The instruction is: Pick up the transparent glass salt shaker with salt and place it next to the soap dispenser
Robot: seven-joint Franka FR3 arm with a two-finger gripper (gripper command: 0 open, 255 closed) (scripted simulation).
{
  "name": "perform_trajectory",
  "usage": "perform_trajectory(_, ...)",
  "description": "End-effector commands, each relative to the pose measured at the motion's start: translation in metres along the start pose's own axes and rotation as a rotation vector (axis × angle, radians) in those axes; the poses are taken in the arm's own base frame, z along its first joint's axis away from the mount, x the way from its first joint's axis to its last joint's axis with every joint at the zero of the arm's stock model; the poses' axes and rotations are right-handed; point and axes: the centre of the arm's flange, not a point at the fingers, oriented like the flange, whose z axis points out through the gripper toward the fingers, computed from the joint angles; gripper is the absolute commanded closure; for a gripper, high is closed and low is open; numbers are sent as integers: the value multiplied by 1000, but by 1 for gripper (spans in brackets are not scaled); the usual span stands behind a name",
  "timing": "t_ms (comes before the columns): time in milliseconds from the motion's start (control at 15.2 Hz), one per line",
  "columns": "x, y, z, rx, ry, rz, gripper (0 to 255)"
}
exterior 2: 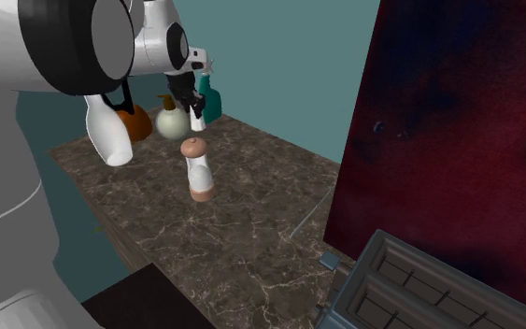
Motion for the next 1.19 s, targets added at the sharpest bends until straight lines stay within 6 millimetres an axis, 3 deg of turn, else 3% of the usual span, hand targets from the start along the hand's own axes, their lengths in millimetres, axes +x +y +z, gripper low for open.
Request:
perform_trajectory(0, -2, 2, 10, 0, 0, 0, 255)
perform_trajectory(792, -18, 10, 72, 0, 0, 0, 255)
perform_trajectory(1122, -18, 10, 72, 0, 0, 0, 255)
